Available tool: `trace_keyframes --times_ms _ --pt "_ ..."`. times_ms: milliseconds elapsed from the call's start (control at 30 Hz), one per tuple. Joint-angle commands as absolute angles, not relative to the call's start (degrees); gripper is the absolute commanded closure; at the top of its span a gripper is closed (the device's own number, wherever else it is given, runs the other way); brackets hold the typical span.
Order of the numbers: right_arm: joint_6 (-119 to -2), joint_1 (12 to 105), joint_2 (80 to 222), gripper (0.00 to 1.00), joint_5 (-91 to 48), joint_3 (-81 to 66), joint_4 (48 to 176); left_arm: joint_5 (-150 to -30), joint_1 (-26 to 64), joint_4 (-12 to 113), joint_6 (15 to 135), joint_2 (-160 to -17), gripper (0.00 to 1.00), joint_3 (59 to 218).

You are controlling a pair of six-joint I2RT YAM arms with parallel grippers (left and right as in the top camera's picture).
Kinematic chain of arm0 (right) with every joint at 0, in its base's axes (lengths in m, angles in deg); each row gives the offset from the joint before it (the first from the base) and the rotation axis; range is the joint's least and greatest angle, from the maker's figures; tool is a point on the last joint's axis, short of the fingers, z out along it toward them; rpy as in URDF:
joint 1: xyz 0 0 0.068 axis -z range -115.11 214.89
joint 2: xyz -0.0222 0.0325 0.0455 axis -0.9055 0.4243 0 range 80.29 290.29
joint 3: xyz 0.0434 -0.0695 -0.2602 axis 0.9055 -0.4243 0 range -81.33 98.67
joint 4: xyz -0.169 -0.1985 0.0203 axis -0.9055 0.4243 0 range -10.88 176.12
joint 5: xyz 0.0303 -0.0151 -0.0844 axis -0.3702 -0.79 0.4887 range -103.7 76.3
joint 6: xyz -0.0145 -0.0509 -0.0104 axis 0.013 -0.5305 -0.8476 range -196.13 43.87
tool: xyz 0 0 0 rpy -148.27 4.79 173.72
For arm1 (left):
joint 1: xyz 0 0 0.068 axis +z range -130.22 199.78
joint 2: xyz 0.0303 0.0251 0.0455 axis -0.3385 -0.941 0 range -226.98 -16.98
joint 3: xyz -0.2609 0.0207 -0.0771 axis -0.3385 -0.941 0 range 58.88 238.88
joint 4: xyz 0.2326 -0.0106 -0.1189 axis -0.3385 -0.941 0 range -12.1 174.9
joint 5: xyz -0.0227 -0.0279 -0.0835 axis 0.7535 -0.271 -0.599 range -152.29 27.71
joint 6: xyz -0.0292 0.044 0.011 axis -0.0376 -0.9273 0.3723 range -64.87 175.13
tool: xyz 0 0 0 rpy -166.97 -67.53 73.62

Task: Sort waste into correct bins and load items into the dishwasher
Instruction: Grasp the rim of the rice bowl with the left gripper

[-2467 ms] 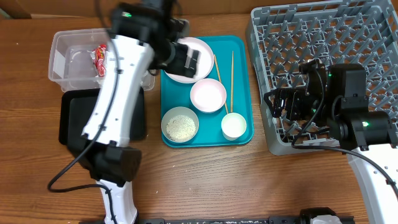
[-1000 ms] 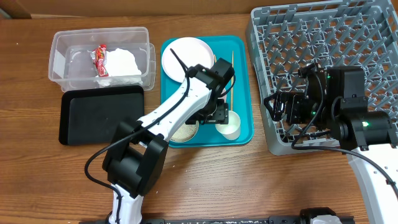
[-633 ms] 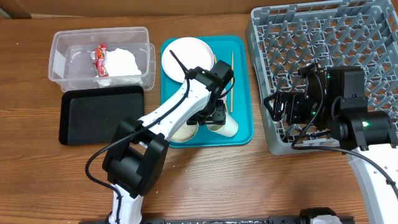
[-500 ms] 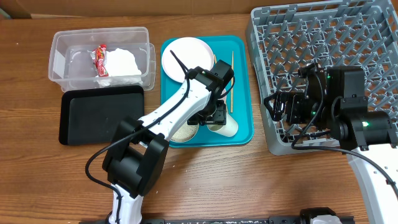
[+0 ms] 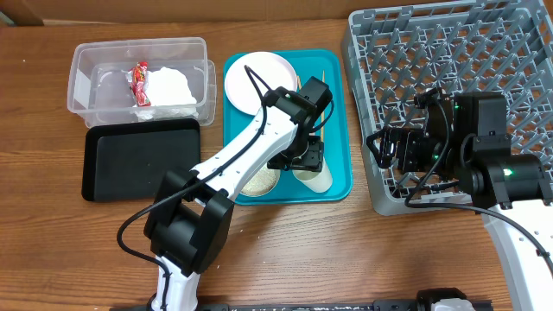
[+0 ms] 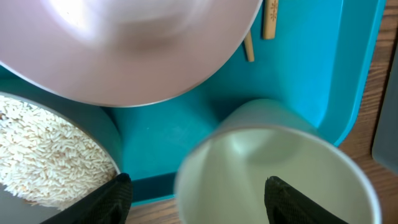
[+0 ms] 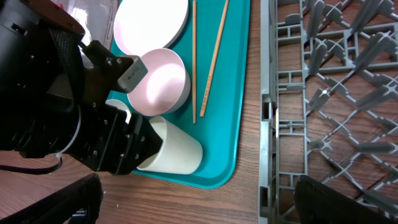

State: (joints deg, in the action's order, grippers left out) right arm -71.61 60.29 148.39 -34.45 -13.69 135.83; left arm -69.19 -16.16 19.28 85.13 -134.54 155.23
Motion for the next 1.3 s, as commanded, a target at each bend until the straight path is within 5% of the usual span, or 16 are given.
trace_keyframes --times_ms 0,633,1267 --pt "-71.39 60.12 148.37 0.00 -34.80 -12.38 136.09 -69.84 -16.42 18.90 83.82 -134.32 0.30 157.31" --pt "-71.39 60.12 148.37 0.00 -34.80 -12.38 136.38 -70.72 -15.85 14.79 81.92 -124.97 0.28 157.24" --pt "-71.39 60.12 148.41 0.00 -34.80 -12.38 136.64 -64.58 -14.43 27.52 84.35 -125.10 0.44 141.90"
